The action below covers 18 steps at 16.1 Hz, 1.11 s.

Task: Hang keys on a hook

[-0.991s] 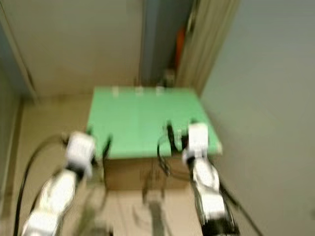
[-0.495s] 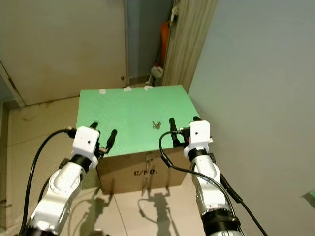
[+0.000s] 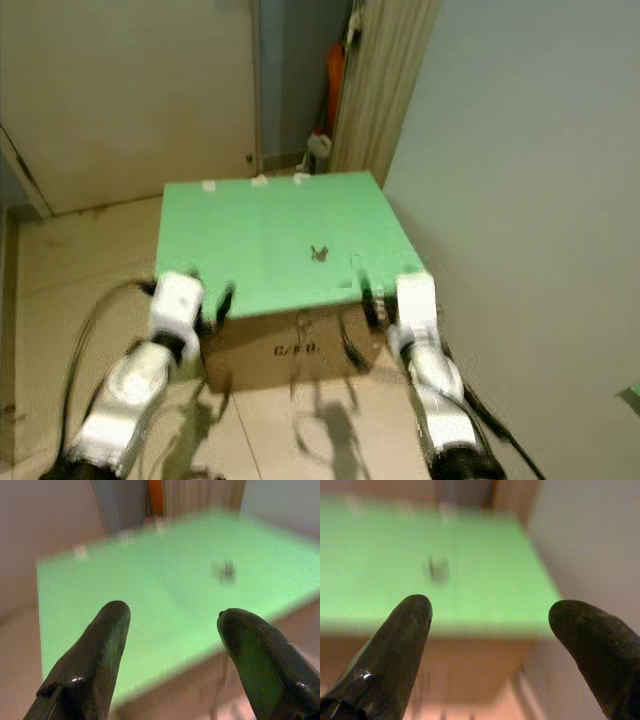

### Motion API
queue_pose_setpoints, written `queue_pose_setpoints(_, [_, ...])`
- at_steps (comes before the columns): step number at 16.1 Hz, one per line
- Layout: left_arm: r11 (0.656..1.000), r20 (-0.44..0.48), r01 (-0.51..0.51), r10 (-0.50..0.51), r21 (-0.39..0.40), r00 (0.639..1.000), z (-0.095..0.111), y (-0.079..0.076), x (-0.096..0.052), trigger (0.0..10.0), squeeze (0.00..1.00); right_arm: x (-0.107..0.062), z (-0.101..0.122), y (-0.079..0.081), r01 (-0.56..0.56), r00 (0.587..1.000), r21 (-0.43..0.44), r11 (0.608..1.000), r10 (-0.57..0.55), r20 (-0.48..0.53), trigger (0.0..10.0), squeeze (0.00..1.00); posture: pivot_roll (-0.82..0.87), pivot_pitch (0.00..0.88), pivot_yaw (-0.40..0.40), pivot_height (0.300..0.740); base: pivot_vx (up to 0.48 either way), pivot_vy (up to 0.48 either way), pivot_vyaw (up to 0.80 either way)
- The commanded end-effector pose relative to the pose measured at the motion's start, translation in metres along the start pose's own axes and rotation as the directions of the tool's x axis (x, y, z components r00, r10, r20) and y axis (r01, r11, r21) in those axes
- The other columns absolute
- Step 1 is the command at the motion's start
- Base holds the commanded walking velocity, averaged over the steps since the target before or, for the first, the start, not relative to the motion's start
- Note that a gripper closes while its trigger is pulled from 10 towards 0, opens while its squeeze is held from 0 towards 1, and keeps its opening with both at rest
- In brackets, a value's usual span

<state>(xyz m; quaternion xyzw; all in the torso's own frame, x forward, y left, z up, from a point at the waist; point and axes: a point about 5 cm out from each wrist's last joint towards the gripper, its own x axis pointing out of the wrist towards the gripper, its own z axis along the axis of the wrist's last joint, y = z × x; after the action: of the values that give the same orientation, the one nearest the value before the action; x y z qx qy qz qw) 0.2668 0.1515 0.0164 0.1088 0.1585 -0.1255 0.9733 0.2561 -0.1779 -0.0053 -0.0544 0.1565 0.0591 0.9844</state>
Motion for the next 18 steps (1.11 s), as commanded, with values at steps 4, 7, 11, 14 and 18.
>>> queue_pose_setpoints(4, [0.988,-0.465,0.144,-0.157,-0.062,0.871,-0.059,-0.021,0.005,10.0,0.0,-0.005,-0.045,0.01,-0.109,0.936,-0.082,0.991,0.074,-0.344,10.0,0.0,-0.01,0.0,-0.035,0.74,0.0,0.0,0.0])
queue_pose_setpoints(7, [0.99,-0.605,0.134,-0.128,-0.035,0.786,-0.088,-0.017,-0.013,10.0,0.0,-0.006,-0.053,0.021,-0.208,0.878,-0.062,0.976,0.159,-0.451,10.0,0.0,-0.03,0.0,-0.025,0.74,0.0,0.0,0.0])
queue_pose_setpoints(11, [0.991,-0.773,0.118,-0.126,-0.067,0.621,-0.138,-0.029,-0.061,10.0,0.0,-0.04,-0.095,0.03,-0.14,0.764,0.0,0.99,0.108,-0.637,10.0,0.0,-0.04,0.009,-0.043,0.74,0.0,0.0,0.0])
queue_pose_setpoints(14, [0.988,-0.777,0.145,-0.126,-0.045,0.617,-0.139,-0.03,-0.063,10.0,0.0,-0.048,-0.102,0.028,-0.15,0.747,-0.007,0.989,0.108,-0.656,10.0,0.0,-0.04,0.015,-0.044,0.74,0.0,0.0,0.0])
queue_pose_setpoints(18, [0.984,-0.755,0.175,-0.123,-0.01,0.645,-0.138,-0.028,-0.061,10.0,0.0,-0.038,-0.093,0.035,-0.136,0.782,-0.014,0.991,0.099,-0.615,10.0,0.0,-0.05,0.014,-0.031,0.74,0.0,0.0,0.0])
